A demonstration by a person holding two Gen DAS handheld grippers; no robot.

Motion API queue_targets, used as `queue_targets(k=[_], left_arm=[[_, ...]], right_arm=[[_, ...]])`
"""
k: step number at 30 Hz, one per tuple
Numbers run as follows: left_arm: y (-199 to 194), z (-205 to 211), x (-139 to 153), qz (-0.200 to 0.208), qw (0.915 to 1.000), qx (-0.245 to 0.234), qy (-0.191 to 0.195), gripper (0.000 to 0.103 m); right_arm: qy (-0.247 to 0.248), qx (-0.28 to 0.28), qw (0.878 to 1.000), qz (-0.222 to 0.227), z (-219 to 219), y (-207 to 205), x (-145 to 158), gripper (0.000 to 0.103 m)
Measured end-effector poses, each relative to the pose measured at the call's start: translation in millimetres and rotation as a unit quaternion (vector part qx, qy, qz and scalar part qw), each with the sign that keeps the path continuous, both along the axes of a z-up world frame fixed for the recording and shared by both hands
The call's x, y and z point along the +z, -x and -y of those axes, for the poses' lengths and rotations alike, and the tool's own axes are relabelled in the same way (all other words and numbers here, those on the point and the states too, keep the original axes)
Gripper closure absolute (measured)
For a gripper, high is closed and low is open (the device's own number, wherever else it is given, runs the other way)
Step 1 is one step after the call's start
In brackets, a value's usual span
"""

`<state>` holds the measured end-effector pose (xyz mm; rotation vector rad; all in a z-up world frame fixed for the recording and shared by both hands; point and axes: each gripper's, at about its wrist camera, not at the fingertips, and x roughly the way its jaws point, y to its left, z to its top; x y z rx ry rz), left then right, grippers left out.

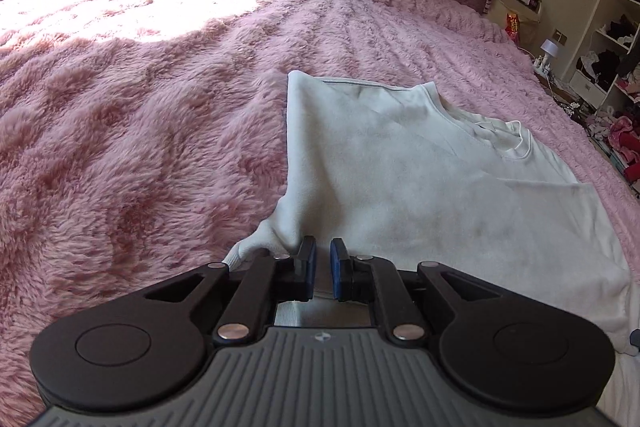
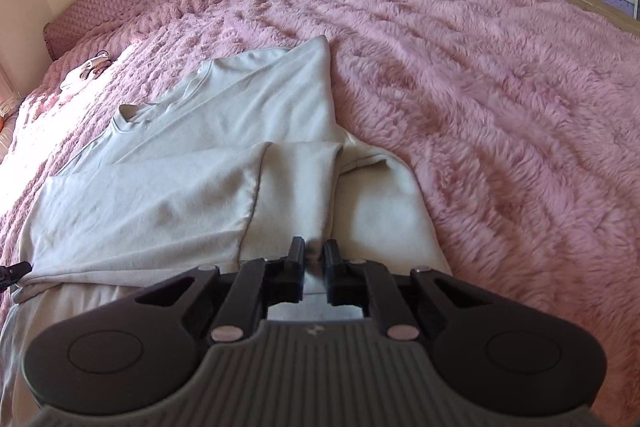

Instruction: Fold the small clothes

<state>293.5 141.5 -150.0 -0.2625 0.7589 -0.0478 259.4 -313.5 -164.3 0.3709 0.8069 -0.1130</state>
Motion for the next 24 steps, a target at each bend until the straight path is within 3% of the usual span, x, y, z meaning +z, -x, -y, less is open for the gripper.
queue_targets(k=[2,4,8,12,16,20,24], left_arm=[[2,0,6,0.006,1.0000,-0.002,0.001,0.090],[1,0,15,0.019,0.9997,-0.004,0.012,0.089],[-16,8,31,0.048,0.9985,-0.015,0.019,0.083],[-47,12,27,0.044,0.9985,-0.009,0.032,0.082],[-61,11,13,0.032,0.9993,0.017,0.009,0.082],[-65,10,0,0.018,0.9998,0.012,-0.004,0.083],[-63,12,-1,0.023,0.9996,0.011,-0.010,0.082]], right_arm=[[-0.003,-0.016,1.000,0.005,1,2,5,0.089],[-0.010,-0.033,0.999,0.017,3,4,16,0.073],[-0.012,-0.026,0.997,0.068,-1,-7,36,0.073],[-0.021,0.011,0.996,0.088,-13,-31,39,0.073],[-0.011,0.027,0.998,0.061,-23,-47,28,0.073],[0.004,0.013,1.000,0.028,-17,-53,8,0.074],[-0.002,0.014,1.000,0.026,-10,-49,1,0.077]])
